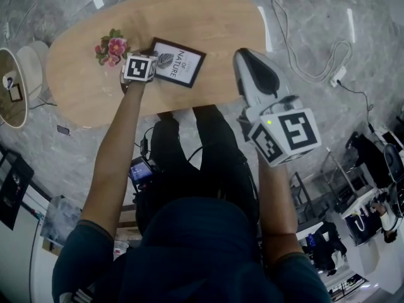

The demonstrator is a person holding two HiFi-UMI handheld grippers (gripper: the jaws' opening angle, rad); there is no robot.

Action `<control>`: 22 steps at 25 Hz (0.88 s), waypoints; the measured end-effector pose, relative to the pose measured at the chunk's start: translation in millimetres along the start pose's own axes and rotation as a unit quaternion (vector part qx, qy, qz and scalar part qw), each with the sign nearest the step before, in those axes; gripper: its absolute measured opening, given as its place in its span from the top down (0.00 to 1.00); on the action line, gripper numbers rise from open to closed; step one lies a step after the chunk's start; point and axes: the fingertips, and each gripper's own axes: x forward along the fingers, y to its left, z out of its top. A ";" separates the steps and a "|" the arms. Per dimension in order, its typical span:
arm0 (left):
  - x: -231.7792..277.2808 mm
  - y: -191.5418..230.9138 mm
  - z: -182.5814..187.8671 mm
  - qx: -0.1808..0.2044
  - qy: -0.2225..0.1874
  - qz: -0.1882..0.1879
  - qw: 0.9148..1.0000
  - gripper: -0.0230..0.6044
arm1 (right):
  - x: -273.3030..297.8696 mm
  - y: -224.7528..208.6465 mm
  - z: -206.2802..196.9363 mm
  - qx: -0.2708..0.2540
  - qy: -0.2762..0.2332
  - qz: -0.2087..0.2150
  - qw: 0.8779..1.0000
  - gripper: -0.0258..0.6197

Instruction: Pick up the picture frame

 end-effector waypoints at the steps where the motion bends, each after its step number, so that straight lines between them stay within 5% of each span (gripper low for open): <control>1: 0.5 -0.7 -3.7 -0.010 0.004 -0.002 1.000 0.81 | 0.0 -0.2 0.1 0.001 0.000 0.000 1.000 0.94; 22: -81.1 -40.1 50.6 -0.036 -0.111 -0.014 0.993 0.86 | -33.0 20.0 39.3 -0.012 -0.038 -0.002 0.999 0.94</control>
